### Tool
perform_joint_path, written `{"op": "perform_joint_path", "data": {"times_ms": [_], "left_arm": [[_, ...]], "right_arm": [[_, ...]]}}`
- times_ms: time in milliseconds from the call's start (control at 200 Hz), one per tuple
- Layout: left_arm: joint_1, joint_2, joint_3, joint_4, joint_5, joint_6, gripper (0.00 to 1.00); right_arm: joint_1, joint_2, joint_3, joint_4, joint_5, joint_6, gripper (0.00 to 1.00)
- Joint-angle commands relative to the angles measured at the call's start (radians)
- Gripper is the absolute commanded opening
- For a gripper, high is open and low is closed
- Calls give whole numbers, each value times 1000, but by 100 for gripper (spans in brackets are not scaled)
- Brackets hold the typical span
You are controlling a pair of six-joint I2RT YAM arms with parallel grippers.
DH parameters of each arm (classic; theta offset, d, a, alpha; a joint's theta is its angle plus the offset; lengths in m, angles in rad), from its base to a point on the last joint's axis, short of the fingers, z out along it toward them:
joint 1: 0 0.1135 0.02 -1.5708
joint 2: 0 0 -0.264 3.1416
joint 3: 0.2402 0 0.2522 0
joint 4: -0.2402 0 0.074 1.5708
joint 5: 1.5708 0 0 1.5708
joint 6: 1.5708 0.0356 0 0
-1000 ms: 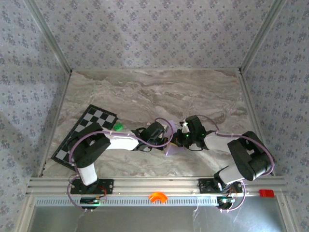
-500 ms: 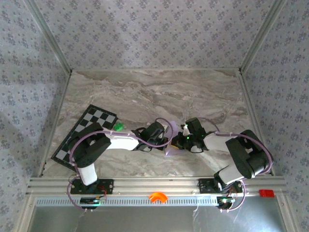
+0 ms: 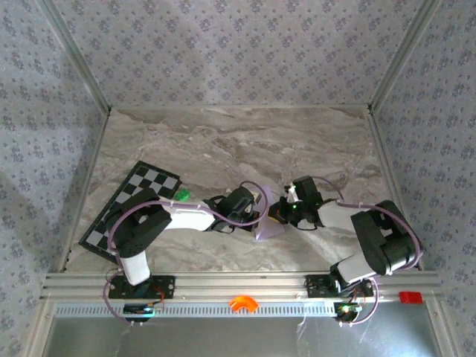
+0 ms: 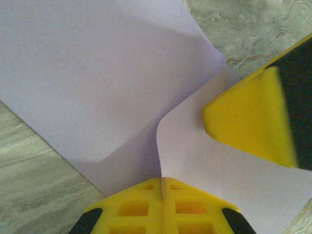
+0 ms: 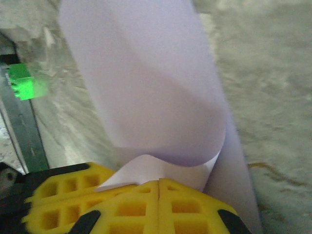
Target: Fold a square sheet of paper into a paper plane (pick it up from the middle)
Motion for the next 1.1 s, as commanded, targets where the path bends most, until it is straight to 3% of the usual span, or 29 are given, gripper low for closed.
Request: {"op": "perform_joint_path", "data": {"times_ms": [0,180,675,870,1094], "left_arm": [[1,35,7,-86,13,11,0],[1,43,6,-95,15,14,0],[1,37,2,-97,17,11,0],[1,34,2,-92,16,7,0],[3,41,7,-92,19,8,0]], "right_arm": [[-30,35,-22,-39,21,-51,0],[-95,25,-44,2,-14,-39,0],[-214,-3,45,-99,-44,-121,1],[-146,-81,56,-92,-57,-91,2],[-24,12,62,-50,-33,-58,3]]}}
